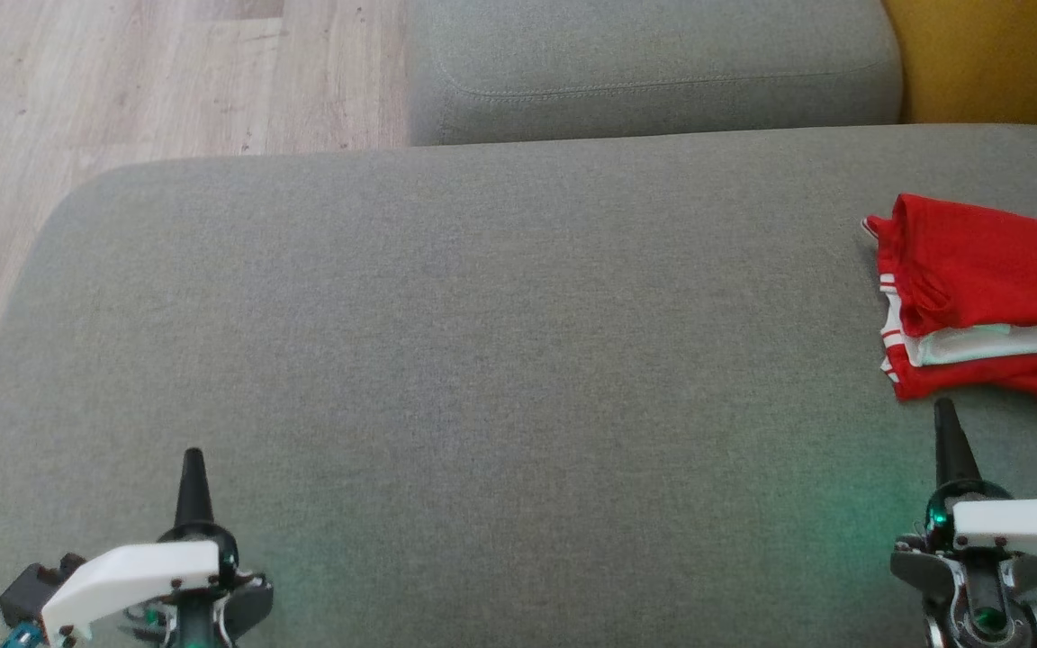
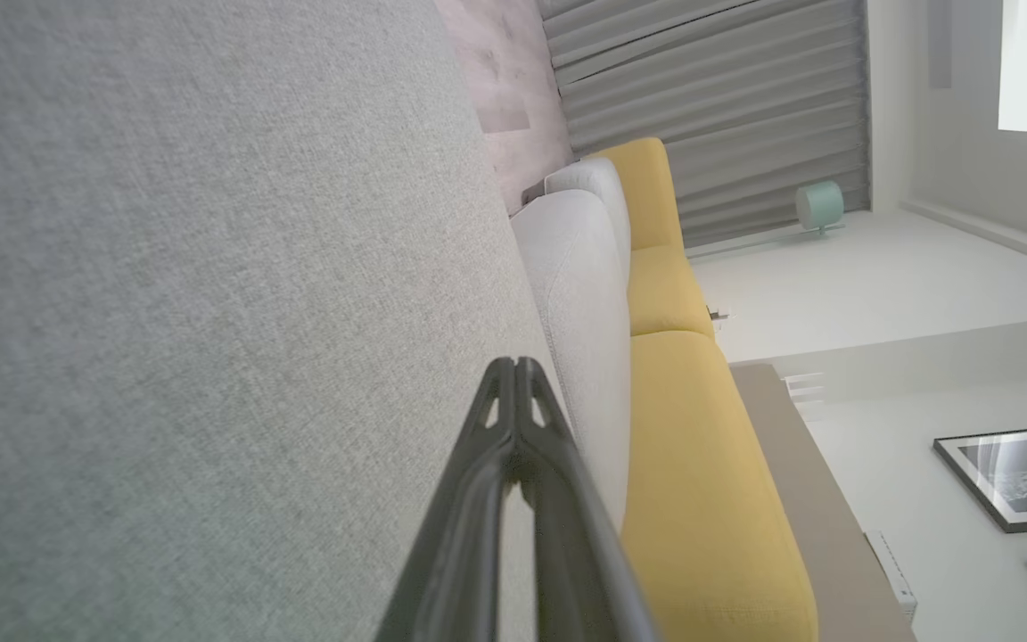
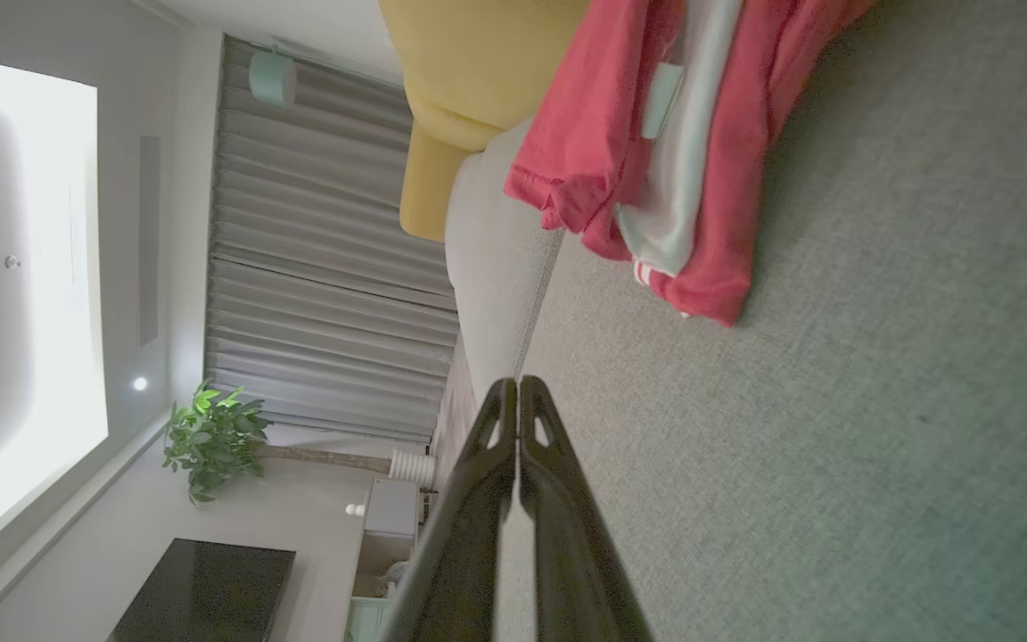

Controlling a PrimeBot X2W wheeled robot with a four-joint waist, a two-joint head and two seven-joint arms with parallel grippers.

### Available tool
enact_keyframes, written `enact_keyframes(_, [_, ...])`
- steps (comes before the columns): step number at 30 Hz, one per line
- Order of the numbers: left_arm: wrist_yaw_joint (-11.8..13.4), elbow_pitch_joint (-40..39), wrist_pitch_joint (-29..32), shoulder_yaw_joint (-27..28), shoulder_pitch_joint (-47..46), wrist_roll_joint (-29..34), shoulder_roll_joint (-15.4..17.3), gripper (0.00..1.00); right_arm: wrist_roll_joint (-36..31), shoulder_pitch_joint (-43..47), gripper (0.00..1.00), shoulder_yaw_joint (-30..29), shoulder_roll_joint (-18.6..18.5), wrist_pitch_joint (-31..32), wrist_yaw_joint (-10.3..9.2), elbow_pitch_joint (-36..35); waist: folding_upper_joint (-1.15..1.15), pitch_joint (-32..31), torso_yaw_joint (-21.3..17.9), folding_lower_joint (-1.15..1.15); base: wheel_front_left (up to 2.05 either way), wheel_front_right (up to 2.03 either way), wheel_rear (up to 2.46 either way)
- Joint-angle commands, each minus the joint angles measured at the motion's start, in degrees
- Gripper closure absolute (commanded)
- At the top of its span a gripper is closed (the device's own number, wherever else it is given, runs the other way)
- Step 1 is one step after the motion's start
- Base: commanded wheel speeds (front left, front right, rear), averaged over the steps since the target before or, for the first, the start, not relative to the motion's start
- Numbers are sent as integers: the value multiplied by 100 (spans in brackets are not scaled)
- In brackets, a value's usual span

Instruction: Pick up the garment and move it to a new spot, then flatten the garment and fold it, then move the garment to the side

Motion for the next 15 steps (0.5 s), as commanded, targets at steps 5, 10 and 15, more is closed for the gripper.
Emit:
enact_keyframes(5, [-76,-252,104,284,-300,-333,29,100,425,-355,100,49,-28,111,34,-260,0,2,0,0,0,0,0])
enact_keyframes(10, [-104,-283,186,363,-304,-596,31,100,749,-367,100,22,-28,194,36,-288,0,3,0,0,0,0,0])
enact_keyframes(15, [-132,-314,269,443,-307,-860,32,100,1074,-379,100,-4,-29,277,37,-315,0,5,0,0,0,0,0])
